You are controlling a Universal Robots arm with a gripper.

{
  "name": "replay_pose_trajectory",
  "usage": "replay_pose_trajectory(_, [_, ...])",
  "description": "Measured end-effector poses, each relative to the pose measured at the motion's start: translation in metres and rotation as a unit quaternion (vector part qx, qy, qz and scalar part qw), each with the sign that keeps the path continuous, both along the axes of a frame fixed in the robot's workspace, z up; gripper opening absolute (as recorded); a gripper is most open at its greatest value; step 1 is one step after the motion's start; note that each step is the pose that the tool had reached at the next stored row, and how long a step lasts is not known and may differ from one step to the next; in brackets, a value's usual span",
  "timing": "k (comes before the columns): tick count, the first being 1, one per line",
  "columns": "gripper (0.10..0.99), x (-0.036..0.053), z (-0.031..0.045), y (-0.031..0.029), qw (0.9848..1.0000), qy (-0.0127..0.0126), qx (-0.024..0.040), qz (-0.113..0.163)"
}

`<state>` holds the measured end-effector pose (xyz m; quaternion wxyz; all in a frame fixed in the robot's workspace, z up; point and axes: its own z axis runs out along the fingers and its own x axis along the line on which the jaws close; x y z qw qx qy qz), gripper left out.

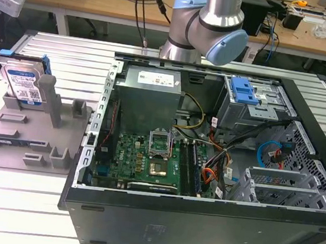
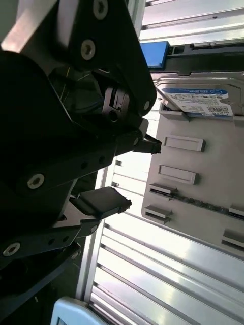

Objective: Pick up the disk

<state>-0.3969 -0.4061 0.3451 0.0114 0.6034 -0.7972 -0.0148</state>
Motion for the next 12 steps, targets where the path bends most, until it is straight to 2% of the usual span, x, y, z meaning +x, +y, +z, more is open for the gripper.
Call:
replay_pose_trajectory(2, [0.541,0.0,-0.0006,0.0,0.9997,-0.0005,0.0,0.025])
replay_pose_trajectory(3, [0.541,0.0,-0.0011,0.0,0.999,-0.0013,0.0,0.045])
replay_pose_trajectory(4, [0.541,0.0001,-0.0013,0.0,0.9985,-0.0018,0.0,0.055])
replay_pose_trajectory(9, [0.541,0.0001,-0.0013,0.0005,0.9985,-0.0018,-0.0001,0.055])
replay_pose_trajectory(11, [0.541,-0.0001,-0.0012,0.0099,0.9985,-0.0017,-0.0006,0.055])
replay_pose_trajectory(12, [0.541,-0.0006,-0.0012,0.0188,0.9985,-0.0016,-0.0011,0.055])
